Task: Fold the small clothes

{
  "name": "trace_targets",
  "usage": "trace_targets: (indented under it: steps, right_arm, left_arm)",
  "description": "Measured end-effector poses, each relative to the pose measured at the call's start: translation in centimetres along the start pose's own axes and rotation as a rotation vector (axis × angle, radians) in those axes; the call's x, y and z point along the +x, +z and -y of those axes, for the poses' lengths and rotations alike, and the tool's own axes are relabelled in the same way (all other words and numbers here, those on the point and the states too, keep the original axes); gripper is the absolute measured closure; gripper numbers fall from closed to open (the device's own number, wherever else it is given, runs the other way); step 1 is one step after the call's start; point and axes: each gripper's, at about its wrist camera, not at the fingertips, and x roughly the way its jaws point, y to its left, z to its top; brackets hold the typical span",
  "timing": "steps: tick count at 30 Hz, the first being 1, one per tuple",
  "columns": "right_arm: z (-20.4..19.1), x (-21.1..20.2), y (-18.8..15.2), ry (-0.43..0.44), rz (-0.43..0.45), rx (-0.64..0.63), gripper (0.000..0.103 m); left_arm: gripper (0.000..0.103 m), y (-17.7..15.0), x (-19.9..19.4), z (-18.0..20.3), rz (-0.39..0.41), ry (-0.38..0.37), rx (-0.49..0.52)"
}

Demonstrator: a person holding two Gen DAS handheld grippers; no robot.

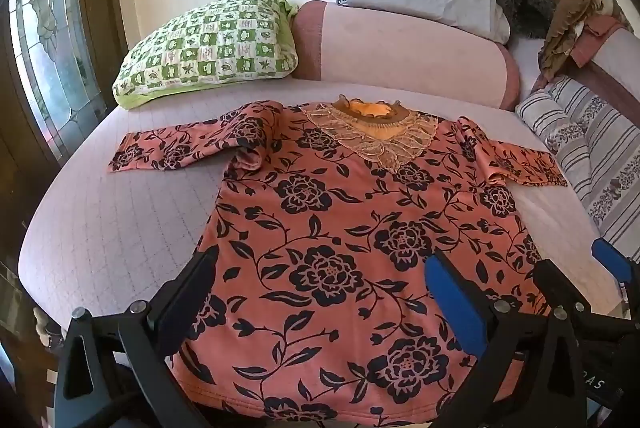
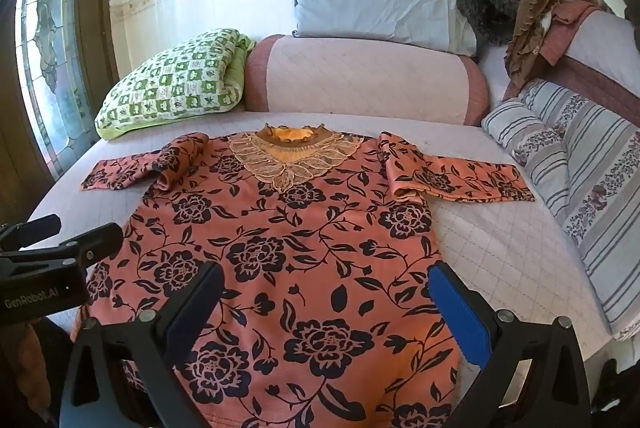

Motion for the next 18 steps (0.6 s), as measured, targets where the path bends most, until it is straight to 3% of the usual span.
trace_targets:
  steps: [18]
  right_arm:
    - [-0.02,-0.11,-0.26,-0.002,-0.002,0.005,0.0]
  left_arm:
    - [0.0,-0.42,-0.09,-0.06,-0.004,-0.004,-0.001]
